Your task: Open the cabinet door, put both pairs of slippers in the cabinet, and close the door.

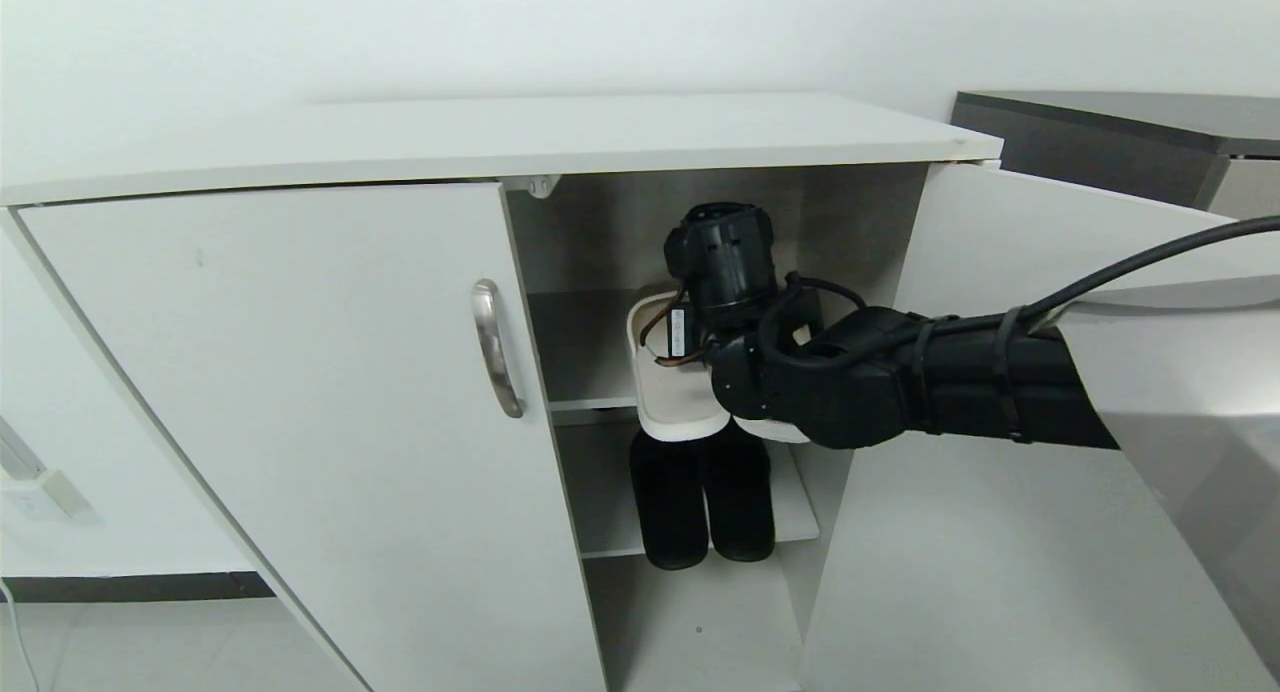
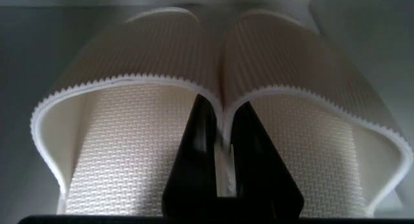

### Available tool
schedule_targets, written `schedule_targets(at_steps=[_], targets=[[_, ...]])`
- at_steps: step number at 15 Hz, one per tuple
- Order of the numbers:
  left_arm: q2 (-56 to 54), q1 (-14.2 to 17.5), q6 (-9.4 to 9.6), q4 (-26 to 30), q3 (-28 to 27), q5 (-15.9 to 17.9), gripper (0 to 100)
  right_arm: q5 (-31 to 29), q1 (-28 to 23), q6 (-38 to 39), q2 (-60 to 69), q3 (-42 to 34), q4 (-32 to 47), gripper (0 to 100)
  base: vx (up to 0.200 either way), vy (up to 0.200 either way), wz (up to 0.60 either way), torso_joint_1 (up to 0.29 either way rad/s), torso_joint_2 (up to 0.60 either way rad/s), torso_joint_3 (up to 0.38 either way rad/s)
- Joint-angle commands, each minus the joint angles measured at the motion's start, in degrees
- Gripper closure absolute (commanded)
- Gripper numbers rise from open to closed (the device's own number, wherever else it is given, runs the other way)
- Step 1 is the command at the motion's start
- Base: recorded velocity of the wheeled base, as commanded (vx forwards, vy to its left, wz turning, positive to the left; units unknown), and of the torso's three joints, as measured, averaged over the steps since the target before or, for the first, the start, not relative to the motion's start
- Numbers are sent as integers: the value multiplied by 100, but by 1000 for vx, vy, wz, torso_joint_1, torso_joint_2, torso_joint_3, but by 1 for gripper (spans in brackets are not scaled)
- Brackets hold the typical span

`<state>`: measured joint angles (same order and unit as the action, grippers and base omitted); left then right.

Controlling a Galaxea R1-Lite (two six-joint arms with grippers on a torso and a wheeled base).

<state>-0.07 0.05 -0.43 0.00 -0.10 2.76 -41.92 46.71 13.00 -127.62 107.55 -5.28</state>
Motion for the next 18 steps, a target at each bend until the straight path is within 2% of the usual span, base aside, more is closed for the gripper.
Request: schedule_targets(at_steps=[1, 4, 13, 14, 18], targets=[[7, 4, -1, 0, 1, -3, 100, 0, -75, 10, -298, 460, 88, 100, 0, 0, 0, 0, 0, 0], [7, 4, -1, 0, 1, -3, 100, -9, -110, 1, -404, 705, 97, 100, 0, 0, 0, 0, 0, 0], [7, 4, -10, -9, 1, -12, 100, 0, -215, -69, -553, 705, 124, 100, 0, 0, 0, 0, 0, 0], [7, 4, -10, -9, 1, -12, 100, 0, -215, -69, -553, 705, 159, 0, 0, 0, 0, 0, 0, 0], [7, 4, -10, 0, 1, -12, 100, -18, -180, -69, -509, 705, 264, 0, 0, 0, 0, 0, 0, 0]])
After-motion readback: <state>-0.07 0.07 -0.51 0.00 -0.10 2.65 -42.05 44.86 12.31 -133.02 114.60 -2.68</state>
